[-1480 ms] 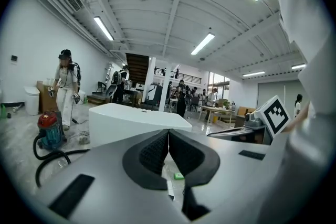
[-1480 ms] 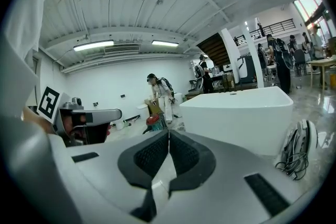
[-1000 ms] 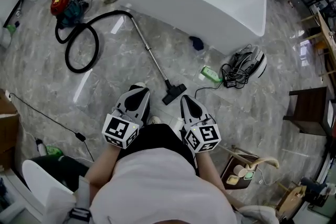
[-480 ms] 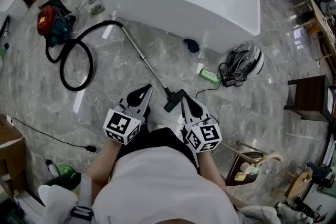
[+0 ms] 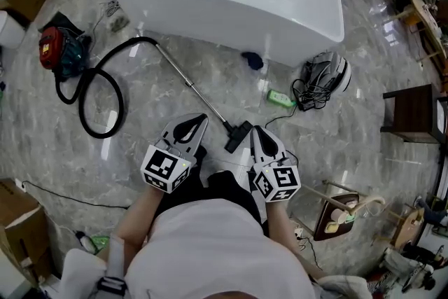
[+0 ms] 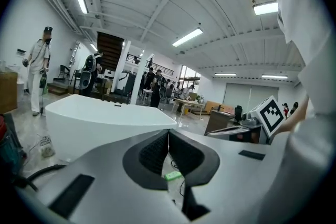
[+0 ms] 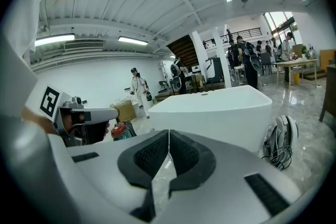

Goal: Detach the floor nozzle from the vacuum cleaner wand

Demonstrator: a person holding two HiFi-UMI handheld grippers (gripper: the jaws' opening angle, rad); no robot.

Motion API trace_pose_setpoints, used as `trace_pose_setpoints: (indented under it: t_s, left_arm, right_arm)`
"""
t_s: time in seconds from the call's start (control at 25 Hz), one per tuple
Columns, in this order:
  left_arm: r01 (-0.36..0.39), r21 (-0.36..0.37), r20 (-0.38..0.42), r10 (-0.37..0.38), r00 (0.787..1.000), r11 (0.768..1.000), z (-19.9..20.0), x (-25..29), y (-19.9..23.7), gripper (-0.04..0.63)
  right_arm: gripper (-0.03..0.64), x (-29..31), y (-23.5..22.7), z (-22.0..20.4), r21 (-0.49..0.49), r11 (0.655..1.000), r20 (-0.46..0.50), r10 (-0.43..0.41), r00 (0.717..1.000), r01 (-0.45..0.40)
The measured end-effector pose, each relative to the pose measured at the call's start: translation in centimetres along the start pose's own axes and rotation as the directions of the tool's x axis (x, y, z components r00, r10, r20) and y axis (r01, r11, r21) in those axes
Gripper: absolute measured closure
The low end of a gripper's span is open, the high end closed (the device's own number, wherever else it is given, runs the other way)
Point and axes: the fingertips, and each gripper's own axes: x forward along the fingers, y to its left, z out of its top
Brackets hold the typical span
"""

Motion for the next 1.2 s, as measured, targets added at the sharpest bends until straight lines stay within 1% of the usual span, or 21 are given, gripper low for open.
trace_pose_setpoints:
  t_s: [0.16, 0.4, 0.48, 0.6, 0.72, 0.8, 0.92, 1.08, 1.2]
  left_arm:
    - [0.057, 0.023, -0.028, -0.056, 0.998, 0.998, 0.2, 0.6, 1.2, 0.586]
    - [0.123, 0.041, -0.073, -0.120, 0.990, 0.992, -1.0, 2.1, 3.7, 0.586]
    - [0.123, 0.051, -0.085, -0.119, 0.989, 0.991, -1.6, 2.8, 4.4, 0.586]
    - [0.110, 0.046, -0.092, -0.105, 0.990, 0.993, -2.4, 3.8, 5.1, 0.586]
    - [0.095, 0.035, -0.103, -0.091, 0.990, 0.995, -3.6, 4.9, 5.4, 0.586]
    - [0.091, 0.022, -0.109, -0.088, 0.990, 0.996, -4.9, 5.7, 5.4, 0.586]
    - [0.085, -0.003, -0.104, -0.085, 0.991, 0.996, -7.7, 7.1, 5.4, 0.586]
    - [0.076, -0.020, -0.112, -0.078, 0.991, 0.997, -13.3, 9.1, 6.4, 0.586]
    - [0.074, -0.001, -0.121, -0.074, 0.990, 0.997, -17.4, 11.1, 7.9, 0.586]
  right_arm:
    - [0.601, 1.7, -0.1, 0.6, 0.005, 0.999, 0.010, -0.036, 0.999, 0.036]
    - [0.600, 4.0, -0.7, 0.3, 0.006, 0.998, 0.013, -0.068, 0.998, 0.068]
    - [0.600, 4.4, -1.1, -0.2, -0.004, 0.998, 0.002, -0.066, 0.998, 0.066]
    - [0.600, 4.9, -1.8, -0.6, -0.017, 0.999, -0.009, -0.046, 0.999, 0.046]
    - [0.600, 5.6, -2.7, -1.1, -0.073, 0.997, -0.026, -0.018, 1.000, 0.016]
    - [0.600, 6.3, -3.4, -1.8, -0.115, 0.993, -0.039, 0.003, 0.999, -0.008]
    - [0.600, 7.6, -4.9, -3.7, -0.150, 0.988, -0.051, 0.034, 0.998, -0.042]
    - [0.600, 10.2, -7.1, -7.9, -0.183, 0.979, -0.084, 0.071, 0.994, -0.086]
    - [0.600, 12.3, -9.0, -11.7, -0.186, 0.978, -0.088, 0.078, 0.993, -0.093]
